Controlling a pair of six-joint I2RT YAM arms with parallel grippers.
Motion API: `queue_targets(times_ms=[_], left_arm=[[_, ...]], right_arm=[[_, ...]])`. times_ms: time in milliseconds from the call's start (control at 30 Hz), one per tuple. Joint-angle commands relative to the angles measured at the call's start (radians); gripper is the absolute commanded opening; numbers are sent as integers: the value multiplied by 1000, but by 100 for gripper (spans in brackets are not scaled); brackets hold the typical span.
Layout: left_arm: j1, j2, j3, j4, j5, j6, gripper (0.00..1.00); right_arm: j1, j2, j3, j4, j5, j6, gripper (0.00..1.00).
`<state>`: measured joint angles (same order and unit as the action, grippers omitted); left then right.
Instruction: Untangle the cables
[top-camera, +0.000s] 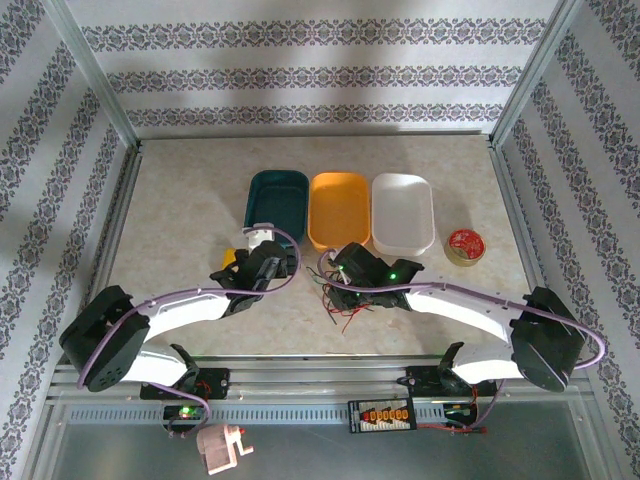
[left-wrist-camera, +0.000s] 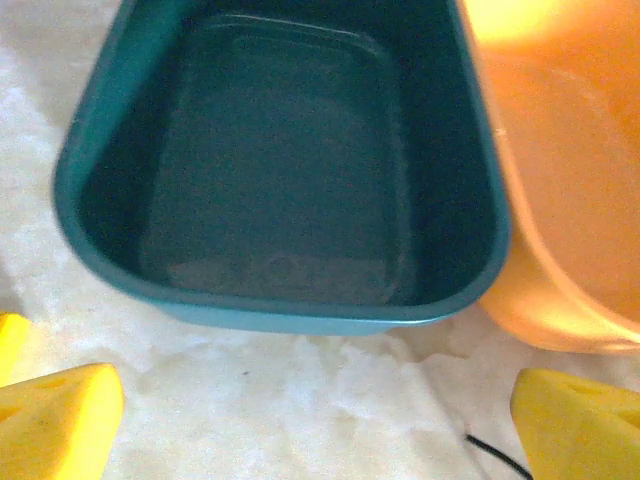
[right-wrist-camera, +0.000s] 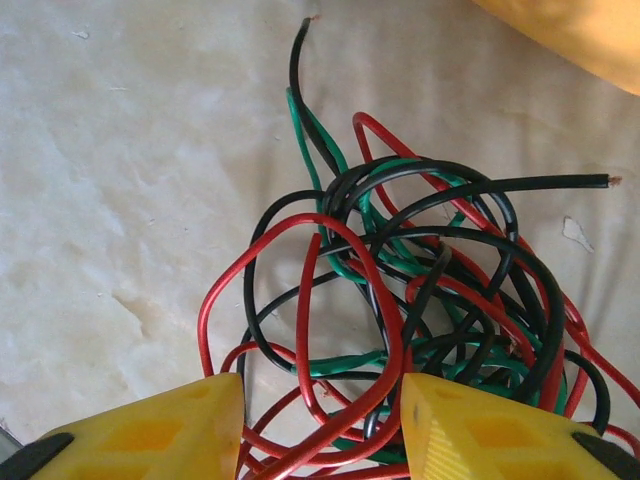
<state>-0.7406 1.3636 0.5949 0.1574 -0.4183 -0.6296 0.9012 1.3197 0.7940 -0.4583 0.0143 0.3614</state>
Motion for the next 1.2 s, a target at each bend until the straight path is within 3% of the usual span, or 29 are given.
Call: queue_targets(times_ms=[0,100,233,267,400,500,1033,1167], left_arm=[[-15,23,8,81,88,14,99],[-31,39,6,131,150,53,99],[-46,56,31,143,292,116,99],[-48,63,37,143,336,130,99],[-49,108,87,103,496,193,99],[-52,150,118,73,555,220,99],[-68,313,185,108,641,248,100],[-68,350,198,94,638,255,96]], right_arm=[[1,24,33,-21,23,-6,41],[-10,41,48,-20,10,-22,29],[-24,-12,59,-22,-3,-48,1],[-28,-30,57,-20,-3,-51,0],[-65,-145,32,11,-22,-46,0],[-102,-219,18,39,-50,-26,0],[-238,-449,6,134,-103,96,0],[-245,-477,25,146,-63,113,0]])
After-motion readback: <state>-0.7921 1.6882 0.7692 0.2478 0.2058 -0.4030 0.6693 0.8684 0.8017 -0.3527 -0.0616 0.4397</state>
